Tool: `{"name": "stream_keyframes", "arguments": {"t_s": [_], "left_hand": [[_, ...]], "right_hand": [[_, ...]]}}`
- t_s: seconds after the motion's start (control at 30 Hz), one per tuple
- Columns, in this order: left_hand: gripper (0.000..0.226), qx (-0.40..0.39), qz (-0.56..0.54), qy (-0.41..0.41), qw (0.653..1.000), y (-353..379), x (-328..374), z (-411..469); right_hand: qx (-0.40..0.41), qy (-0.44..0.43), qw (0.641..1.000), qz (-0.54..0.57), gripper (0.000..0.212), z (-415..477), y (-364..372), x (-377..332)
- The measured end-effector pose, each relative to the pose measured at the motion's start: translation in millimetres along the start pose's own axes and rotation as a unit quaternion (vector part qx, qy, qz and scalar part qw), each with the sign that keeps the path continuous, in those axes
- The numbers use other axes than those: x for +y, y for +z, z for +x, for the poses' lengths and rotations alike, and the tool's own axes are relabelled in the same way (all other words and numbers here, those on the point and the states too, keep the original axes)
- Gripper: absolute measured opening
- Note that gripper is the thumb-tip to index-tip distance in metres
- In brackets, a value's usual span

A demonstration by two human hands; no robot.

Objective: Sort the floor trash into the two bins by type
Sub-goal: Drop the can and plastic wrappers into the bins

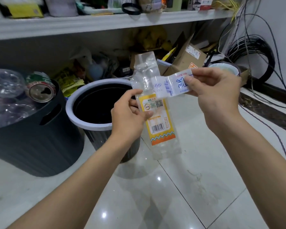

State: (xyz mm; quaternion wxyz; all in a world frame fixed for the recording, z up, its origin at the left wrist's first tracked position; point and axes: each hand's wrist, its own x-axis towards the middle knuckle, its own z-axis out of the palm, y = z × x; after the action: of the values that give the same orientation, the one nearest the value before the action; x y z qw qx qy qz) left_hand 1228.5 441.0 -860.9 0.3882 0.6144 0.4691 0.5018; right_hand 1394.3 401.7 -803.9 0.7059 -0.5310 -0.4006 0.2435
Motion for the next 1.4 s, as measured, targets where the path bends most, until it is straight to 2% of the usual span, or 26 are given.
{"name": "stream_keyframes", "arguments": {"t_s": [0.27, 0.47, 0.57, 0.67, 0.8, 0.93, 1.1, 1.2, 1.3, 1.4], "left_hand": [[0.055, 0.112, -0.065, -0.086, 0.988, -52.8, -4.9, 38.5], [0.058, 0.221, -0.118, -0.148, 0.957, -92.4, -23.9, 82.5], [0.056, 0.248, -0.084, -0.198, 0.945, -97.2, -46.0, 94.1], [0.053, 0.193, -0.009, -0.201, 0.960, -96.8, -62.7, 92.0], [0.051, 0.129, 0.066, -0.150, 0.978, -102.9, -56.8, 87.7], [0.050, 0.069, 0.186, -0.074, 0.977, -109.5, -47.7, 78.0], [0.052, 0.024, 0.319, 0.005, 0.948, -117.5, -44.8, 68.5], [0.052, 0.004, 0.387, 0.033, 0.922, -120.6, -46.0, 63.7], [0.053, -0.022, 0.463, 0.062, 0.884, -120.8, -47.3, 59.3], [0.055, -0.041, 0.509, 0.066, 0.857, -120.8, -46.7, 56.7]], "right_hand": [[-0.026, 0.030, 0.999, -0.001, 0.014, 5.5, 55.9, -2.2], [-0.044, 0.064, 0.997, 0.000, 0.013, 9.6, 87.7, 4.0], [-0.048, 0.097, 0.994, 0.019, 0.014, 11.2, 98.2, 9.2], [-0.052, 0.120, 0.991, 0.022, 0.013, 12.2, 105.8, 18.8], [-0.053, 0.140, 0.989, 0.009, 0.012, 12.1, 114.9, 30.7], [-0.059, 0.148, 0.987, -0.021, 0.011, 13.0, 125.4, 43.2], [-0.057, 0.144, 0.986, -0.064, 0.010, 19.3, 143.6, 60.1], [-0.080, 0.102, 0.979, -0.157, 0.013, 22.5, 154.6, 77.2], [-0.151, 0.039, 0.949, -0.273, 0.024, 21.6, 157.8, 82.9], [-0.202, -0.036, 0.917, -0.343, 0.028, 20.0, 154.9, 81.6]]}}
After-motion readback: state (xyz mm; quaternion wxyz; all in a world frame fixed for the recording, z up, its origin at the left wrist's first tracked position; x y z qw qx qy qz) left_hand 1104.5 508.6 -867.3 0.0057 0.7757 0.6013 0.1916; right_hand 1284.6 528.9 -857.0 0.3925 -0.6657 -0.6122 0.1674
